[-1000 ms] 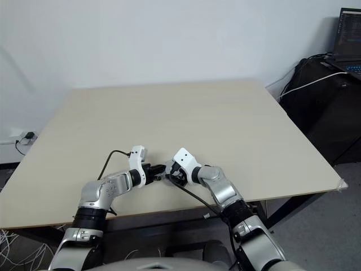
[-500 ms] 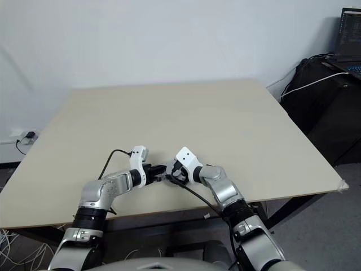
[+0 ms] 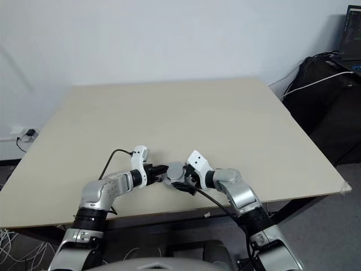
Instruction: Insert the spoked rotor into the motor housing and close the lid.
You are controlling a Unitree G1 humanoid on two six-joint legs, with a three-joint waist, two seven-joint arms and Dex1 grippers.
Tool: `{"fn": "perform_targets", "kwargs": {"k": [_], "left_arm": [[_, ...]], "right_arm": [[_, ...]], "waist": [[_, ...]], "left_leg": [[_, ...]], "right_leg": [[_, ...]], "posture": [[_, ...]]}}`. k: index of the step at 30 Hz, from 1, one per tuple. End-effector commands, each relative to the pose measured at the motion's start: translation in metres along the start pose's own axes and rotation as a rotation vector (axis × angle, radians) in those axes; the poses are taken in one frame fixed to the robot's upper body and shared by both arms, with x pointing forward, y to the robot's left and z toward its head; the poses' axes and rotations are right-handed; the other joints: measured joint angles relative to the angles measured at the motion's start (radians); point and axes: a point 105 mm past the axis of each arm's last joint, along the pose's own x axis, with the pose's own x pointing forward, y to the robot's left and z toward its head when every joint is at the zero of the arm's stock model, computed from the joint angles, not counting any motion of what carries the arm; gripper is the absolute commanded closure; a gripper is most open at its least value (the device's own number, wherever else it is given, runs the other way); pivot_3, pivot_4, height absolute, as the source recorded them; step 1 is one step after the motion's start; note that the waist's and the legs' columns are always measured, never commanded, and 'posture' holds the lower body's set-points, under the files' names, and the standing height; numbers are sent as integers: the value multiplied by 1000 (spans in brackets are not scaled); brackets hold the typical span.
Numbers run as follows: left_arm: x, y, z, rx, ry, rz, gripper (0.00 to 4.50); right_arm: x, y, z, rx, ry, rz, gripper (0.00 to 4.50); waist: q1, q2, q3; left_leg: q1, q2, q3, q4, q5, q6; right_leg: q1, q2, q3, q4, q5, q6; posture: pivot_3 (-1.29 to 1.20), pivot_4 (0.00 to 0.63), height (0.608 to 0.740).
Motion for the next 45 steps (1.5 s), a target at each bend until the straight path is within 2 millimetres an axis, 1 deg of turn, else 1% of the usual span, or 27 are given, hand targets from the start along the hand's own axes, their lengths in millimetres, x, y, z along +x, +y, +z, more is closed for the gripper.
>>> {"fn": "perform_targets", "kwargs": {"k": [1,4,6,7,10,11,13,17,20,24,29,37,45], "left_arm": [[6,-2,-20,-19,86,-8,4500],[7,-4,-20,-16,89,-12,4500],[7,-4,-20,-14,90,-14,4500],[7,-4,-20,-13,90,-15,4500],[7,-4,-20,-9,90,-16,4500],[7,-4,-20,-8,91,-16,4500],[7,-4,-20,-6,90,-16,4500],[6,-3,-20,-4,91,-15,4500],[6,-3,-21,-2,92,-15,4500],[6,-4,-21,-1,91,-18,4500],[6,-4,-21,0,90,-18,4500],[5,-3,-22,-1,88,-11,4500],[5,-4,-21,-1,85,-17,4500]], "right_arm": [[-10,-21,19,-9,-76,-137,14],[-16,-41,9,69,-46,-286,14],[-19,-45,2,118,-22,-332,14],[-21,-44,-1,148,-14,-343,14],[-24,-35,-4,248,5,-341,14],[-25,-28,-2,305,6,-322,14],[-27,-17,2,383,4,-286,14],[-30,1,21,604,-61,-161,14],[-31,6,23,707,-45,-135,14],[-29,7,22,795,-24,-158,14],[-27,2,17,836,5,-209,14],[-26,3,8,984,37,-185,14],[-19,6,4,1052,60,-154,14]], "waist": [[2,0,0],[2,-1,0],[4,-1,0],[5,-1,0],[9,0,0],[10,1,0],[12,0,0],[13,0,0],[14,0,0],[14,1,0],[13,2,-1],[11,3,-1],[9,4,-2]], "left_leg": [[0,0,0,0,0,0],[-1,-1,0,1,0,0],[-2,-1,0,1,0,0],[-2,-1,0,1,0,0],[-3,-1,-1,0,0,0],[-3,-1,-1,0,0,0],[-4,-1,-2,1,0,0],[-6,-1,-2,1,0,0],[-6,-1,-2,1,0,0],[-6,-1,-2,1,0,1],[-6,-1,-2,1,0,0],[-6,-1,-2,1,0,1],[-6,-1,-2,1,0,1]], "right_leg": [[0,0,0,0,0,0],[0,-1,0,-1,0,-1],[-1,-1,0,-1,-1,-1],[-1,-1,0,-1,-1,-1],[-1,-1,0,0,0,-1],[-2,-1,0,0,0,-1],[-3,0,0,0,0,-1],[-4,0,0,0,0,-1],[-4,0,-1,0,0,0],[-4,-1,-1,0,0,0],[-4,-1,-1,0,0,0],[-5,-1,-1,0,1,-1],[-4,-1,-1,0,1,-2]], "posture": [[0,0,740],[0,0,740],[0,0,740],[0,0,740],[0,0,740],[0,0,740],[0,0,740],[0,0,740],[0,0,740],[0,0,740],[0,0,740],[0,0,740],[0,0,740]]}}
